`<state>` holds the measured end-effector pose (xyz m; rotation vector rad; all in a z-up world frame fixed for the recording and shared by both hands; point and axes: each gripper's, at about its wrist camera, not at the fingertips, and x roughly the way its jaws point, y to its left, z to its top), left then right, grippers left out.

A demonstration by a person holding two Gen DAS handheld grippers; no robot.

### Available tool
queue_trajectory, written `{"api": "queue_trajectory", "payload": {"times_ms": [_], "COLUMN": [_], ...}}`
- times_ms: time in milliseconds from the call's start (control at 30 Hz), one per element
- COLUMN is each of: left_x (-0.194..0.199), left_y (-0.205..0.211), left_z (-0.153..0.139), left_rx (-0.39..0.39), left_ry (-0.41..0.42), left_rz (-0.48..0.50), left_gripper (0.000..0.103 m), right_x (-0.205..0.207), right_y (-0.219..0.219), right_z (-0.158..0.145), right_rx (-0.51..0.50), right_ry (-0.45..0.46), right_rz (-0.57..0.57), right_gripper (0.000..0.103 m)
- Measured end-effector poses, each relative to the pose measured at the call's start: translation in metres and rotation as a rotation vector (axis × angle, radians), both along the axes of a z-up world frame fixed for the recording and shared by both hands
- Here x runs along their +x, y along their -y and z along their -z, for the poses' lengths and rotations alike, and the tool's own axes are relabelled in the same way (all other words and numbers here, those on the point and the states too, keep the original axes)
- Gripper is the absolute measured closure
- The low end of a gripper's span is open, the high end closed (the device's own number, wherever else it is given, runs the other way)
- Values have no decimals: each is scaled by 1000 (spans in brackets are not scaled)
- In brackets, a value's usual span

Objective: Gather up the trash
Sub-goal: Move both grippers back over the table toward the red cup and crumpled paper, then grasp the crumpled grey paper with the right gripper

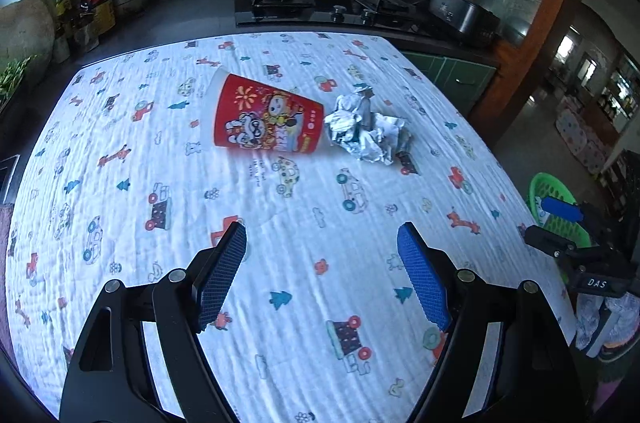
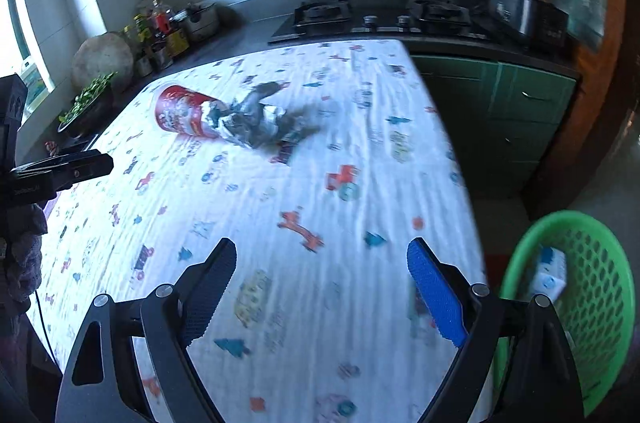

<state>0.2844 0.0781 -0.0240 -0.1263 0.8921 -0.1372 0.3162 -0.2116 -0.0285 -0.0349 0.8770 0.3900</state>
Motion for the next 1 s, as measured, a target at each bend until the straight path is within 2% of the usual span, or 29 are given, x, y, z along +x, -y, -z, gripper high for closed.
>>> {"api": "queue_trajectory", "payload": {"times_ms": [433,733,933,1000], "left_x": [17,42,60,66], "left_y": [-62,-72,-73,-71], "left_z": [15,19,25,28], "left_rx": [-20,-38,-84,-103], "left_ry": [-35,-52,-77,-88], "left_rz": [-115,-152,-187,-206], "left_gripper": [26,26,26,26], "right_x": [58,94,120,128], "right_y": [-86,-135,-153,-155], "right_z": [22,35,47,52], "right_rx": [-56,-102,-147,-159], "right_ry": [9,35,48,44], "right_rz": [-159,-230,-229,-225], "right_gripper": [32,38,45,51]}}
